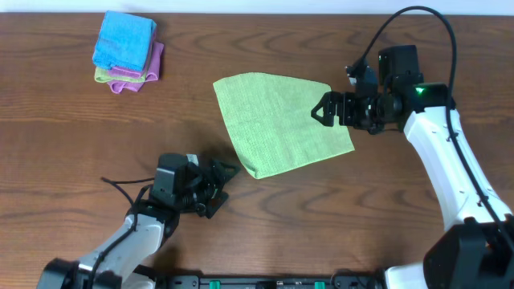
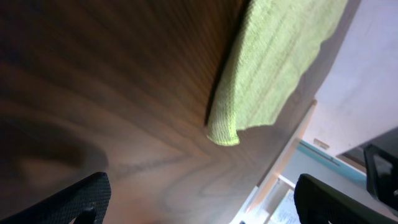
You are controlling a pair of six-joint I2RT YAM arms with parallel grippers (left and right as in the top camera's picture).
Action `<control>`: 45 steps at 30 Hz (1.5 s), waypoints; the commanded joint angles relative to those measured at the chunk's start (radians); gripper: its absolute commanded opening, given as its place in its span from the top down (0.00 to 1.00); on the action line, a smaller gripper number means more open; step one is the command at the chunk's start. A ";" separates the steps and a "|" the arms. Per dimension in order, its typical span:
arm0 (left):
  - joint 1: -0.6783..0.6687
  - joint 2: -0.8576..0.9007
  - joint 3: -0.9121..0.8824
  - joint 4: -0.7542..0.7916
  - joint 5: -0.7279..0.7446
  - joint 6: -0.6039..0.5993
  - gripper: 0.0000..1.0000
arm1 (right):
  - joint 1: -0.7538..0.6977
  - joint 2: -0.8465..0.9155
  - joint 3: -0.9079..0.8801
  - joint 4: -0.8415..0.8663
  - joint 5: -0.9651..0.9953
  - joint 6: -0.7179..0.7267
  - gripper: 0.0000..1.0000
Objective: Fold the cloth
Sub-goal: 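Grasp the towel's near corners, left gripper left corner, right gripper right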
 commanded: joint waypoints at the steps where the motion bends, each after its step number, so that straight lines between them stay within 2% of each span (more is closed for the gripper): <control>1: -0.010 0.042 0.035 0.006 -0.046 0.019 0.04 | 0.001 0.000 0.001 -0.003 -0.016 -0.014 0.01; 11: -0.104 0.166 0.125 0.009 -0.192 0.018 0.04 | 0.001 0.000 0.001 -0.023 -0.015 -0.014 0.01; 18: -0.150 0.294 0.166 0.092 -0.201 0.006 0.05 | 0.001 0.000 0.001 -0.029 -0.015 -0.014 0.01; 24: -0.171 0.391 0.200 0.103 -0.202 -0.007 0.05 | 0.001 0.000 0.001 -0.042 -0.015 -0.013 0.01; 27: -0.175 0.426 0.200 0.103 -0.222 -0.003 0.00 | 0.001 0.000 0.001 -0.051 -0.015 -0.014 0.01; 29: -0.184 0.443 0.200 0.103 -0.231 0.007 0.12 | 0.001 0.000 0.001 -0.051 -0.015 -0.014 0.01; 31: -0.192 0.456 0.200 0.102 -0.237 0.016 0.36 | 0.001 0.000 0.001 -0.051 -0.015 -0.014 0.01; 34: -0.196 0.467 0.200 0.103 -0.240 0.039 0.57 | 0.001 0.000 0.001 -0.054 -0.015 -0.014 0.01; 37: -0.196 0.467 0.200 0.103 -0.242 0.088 0.91 | 0.001 0.000 0.000 -0.061 0.014 -0.014 0.01; 38: -0.193 0.467 0.200 0.102 -0.237 0.112 0.94 | 0.001 0.000 -0.001 -0.063 0.037 -0.014 0.01; 42: -0.153 0.455 0.201 0.102 -0.168 0.224 0.94 | 0.001 0.001 -0.033 -0.054 0.099 -0.038 0.01; 45: -0.072 0.432 0.204 0.100 -0.068 0.306 0.94 | 0.000 0.002 -0.101 -0.001 0.124 -0.047 0.01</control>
